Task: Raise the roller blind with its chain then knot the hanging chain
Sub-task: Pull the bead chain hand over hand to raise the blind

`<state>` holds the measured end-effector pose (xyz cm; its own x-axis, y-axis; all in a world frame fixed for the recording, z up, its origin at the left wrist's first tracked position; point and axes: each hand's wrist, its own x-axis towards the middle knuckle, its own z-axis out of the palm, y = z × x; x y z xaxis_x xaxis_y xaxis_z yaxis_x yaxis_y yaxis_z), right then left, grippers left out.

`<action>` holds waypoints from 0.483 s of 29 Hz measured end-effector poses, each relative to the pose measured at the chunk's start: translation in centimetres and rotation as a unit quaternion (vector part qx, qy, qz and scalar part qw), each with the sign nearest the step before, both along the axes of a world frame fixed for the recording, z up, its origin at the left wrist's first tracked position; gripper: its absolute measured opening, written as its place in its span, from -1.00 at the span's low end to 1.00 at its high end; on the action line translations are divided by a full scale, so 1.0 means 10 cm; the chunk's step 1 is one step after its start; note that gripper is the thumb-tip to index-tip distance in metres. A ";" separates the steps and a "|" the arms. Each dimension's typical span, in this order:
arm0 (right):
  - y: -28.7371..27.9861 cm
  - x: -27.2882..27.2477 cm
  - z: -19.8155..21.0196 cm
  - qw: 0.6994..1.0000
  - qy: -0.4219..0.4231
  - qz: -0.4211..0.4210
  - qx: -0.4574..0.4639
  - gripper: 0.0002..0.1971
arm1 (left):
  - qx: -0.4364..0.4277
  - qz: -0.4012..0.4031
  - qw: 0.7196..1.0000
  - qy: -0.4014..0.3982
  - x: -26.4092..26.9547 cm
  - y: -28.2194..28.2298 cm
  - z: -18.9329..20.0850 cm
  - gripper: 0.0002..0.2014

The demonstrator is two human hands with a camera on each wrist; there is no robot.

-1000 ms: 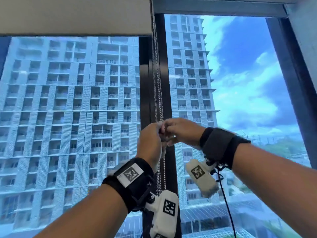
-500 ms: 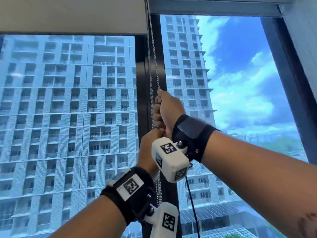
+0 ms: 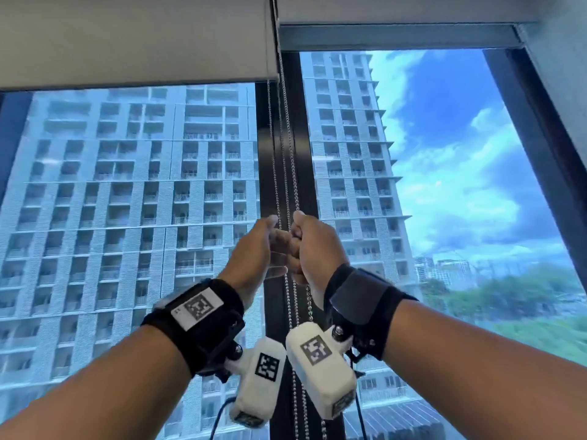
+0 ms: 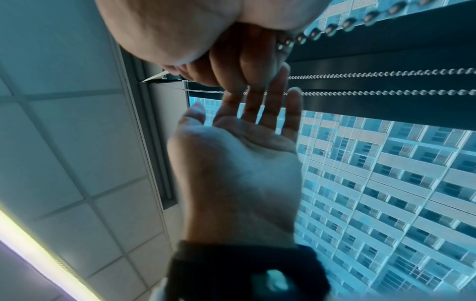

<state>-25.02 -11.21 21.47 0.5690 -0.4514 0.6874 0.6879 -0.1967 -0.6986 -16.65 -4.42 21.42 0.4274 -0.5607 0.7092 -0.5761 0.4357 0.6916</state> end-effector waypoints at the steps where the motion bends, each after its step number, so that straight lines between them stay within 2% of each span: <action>1: 0.01 -0.02 -0.02 1.000 0.000 -0.005 -0.010 -0.61 | 0.010 0.001 1.000 -0.006 0.01 0.01 0.04 -0.40; 5: 0.03 -0.01 -0.09 0.999 -0.025 -0.005 -0.028 -0.56 | -0.010 -0.034 0.999 0.006 -0.05 0.00 0.14 -0.42; 8: 0.01 0.08 -0.14 0.999 -0.003 -0.031 -0.038 -0.52 | -0.043 -0.050 0.998 0.022 -0.14 -0.01 0.21 -0.57; 14: -0.06 0.13 -0.28 0.998 0.041 0.040 -0.018 -0.58 | -0.065 -0.096 0.991 0.073 -0.20 -0.06 0.27 -0.69</action>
<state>-23.70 -11.81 18.69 0.6571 -0.3774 0.6525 0.6439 -0.1690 -0.7462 -18.69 -5.07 24.09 0.4253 -0.5499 0.7189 -0.3712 0.6184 0.6927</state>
